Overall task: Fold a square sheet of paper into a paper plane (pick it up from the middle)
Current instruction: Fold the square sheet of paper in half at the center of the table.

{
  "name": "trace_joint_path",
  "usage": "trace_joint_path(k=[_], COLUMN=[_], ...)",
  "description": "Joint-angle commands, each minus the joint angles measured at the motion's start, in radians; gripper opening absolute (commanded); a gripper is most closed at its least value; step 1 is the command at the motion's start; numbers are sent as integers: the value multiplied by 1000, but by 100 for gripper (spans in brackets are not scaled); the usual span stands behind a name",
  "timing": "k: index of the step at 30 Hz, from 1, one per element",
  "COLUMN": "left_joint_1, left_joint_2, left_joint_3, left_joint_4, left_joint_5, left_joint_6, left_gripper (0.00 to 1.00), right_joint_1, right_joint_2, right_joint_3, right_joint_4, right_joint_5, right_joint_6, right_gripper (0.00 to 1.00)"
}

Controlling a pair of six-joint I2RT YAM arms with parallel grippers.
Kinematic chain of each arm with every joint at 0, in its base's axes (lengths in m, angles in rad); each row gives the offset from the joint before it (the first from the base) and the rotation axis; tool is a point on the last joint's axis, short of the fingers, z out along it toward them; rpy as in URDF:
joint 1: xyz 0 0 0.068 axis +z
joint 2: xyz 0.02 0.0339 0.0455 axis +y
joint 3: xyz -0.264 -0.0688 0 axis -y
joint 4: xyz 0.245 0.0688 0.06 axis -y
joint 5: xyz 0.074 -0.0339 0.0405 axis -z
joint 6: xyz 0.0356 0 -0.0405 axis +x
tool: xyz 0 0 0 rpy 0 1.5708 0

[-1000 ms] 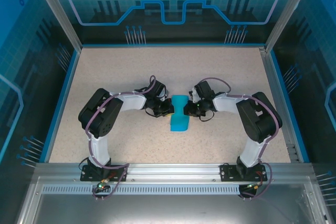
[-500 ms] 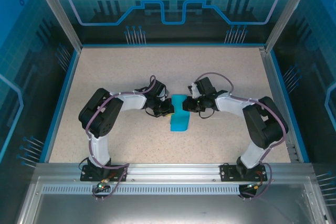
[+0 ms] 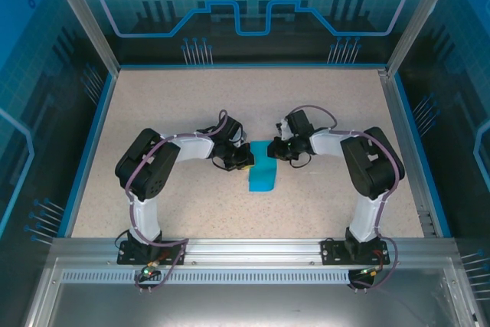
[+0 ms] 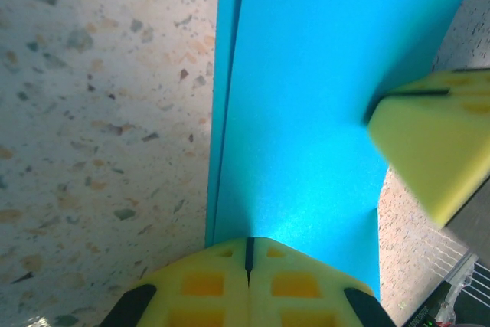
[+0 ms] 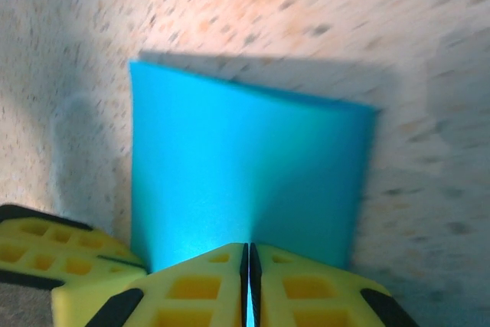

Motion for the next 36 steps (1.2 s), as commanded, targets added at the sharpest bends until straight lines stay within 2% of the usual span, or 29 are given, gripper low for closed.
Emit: trace_joint_path(k=[1, 5, 11, 19, 29, 33, 36], left_joint_1=[-9, -9, -8, -11, -15, -15, -14], left_joint_2=[95, 99, 98, 96, 98, 98, 98], left_joint_3=[-46, -43, -38, -34, -36, -43, -44], left_joint_4=[-169, -172, -175, -178, -189, -182, -180], left_joint_5=[-107, -104, -103, -104, -112, -112, -111], left_joint_6=[2, 7, 7, 4, 22, 20, 22], left_gripper=[0, 0, 0, 0, 0, 0, 0], right_joint_1=[-70, -74, 14, 44, -36, -81, -93], right_joint_2=[10, -22, -79, 21, 109, 93, 52], right_joint_3=[-14, 15, 38, 69, 120, 128, 137], right_joint_4=[18, 20, 30, 53, 7, -6, -11], right_joint_5=[44, 30, 15, -6, 76, 147, 151], right_joint_6=[1, -1, 20, 45, 73, 89, 75], right_gripper=[13, 13, 14, 14, 14, 14, 15])
